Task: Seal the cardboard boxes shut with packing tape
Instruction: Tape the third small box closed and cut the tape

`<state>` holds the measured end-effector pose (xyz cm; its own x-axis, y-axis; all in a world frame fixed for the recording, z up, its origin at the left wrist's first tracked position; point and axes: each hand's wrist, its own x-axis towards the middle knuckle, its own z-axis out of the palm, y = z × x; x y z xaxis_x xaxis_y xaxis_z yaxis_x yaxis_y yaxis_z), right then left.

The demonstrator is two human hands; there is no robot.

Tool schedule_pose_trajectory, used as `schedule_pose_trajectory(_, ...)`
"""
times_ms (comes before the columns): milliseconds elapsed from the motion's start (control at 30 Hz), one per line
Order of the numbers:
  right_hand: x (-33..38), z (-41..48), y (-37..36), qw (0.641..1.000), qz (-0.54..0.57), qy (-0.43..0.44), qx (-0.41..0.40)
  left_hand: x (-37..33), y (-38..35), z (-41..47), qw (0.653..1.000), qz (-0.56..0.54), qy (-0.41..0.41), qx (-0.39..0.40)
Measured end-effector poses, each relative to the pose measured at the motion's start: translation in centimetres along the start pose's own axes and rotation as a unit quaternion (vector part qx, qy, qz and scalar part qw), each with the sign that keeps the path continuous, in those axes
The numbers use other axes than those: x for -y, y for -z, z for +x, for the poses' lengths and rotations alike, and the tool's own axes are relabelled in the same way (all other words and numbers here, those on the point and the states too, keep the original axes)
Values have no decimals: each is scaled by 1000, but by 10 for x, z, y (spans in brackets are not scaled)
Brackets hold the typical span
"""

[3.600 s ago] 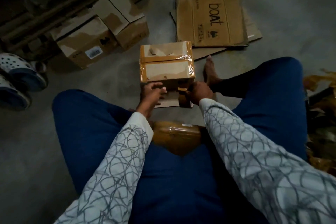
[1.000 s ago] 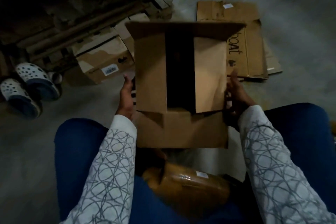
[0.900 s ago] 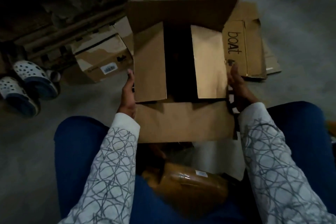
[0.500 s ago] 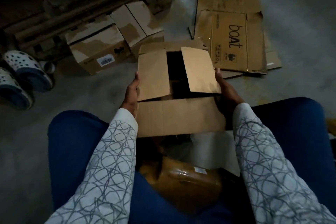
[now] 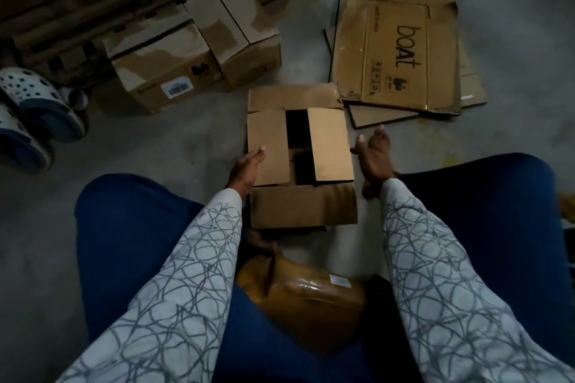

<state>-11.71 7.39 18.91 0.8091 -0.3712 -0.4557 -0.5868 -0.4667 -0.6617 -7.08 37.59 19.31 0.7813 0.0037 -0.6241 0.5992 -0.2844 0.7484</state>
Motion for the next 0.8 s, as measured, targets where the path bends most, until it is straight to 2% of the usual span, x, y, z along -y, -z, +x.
schedule_pose_trajectory(100,34,-39,1,997,29,-33,56,-1,-7,-5,999,41,-9,19)
schedule_pose_trajectory(233,37,-40,-30,994,28,-49,89,-6,-36,-8,993,90,-77,28)
schedule_pose_trajectory(333,32,-42,-61,991,27,-43,122,-10,-68,-6,984,122,-102,84)
schedule_pose_trajectory(467,28,-44,-93,984,62,-63,152,2,-100,5,987,44,7,157)
schedule_pose_trajectory(633,18,-28,-123,970,87,-84,209,68,-114,44,968,-35,128,212)
schedule_pose_trajectory(800,18,-22,-129,967,91,-78,223,68,-111,47,981,-7,112,161)
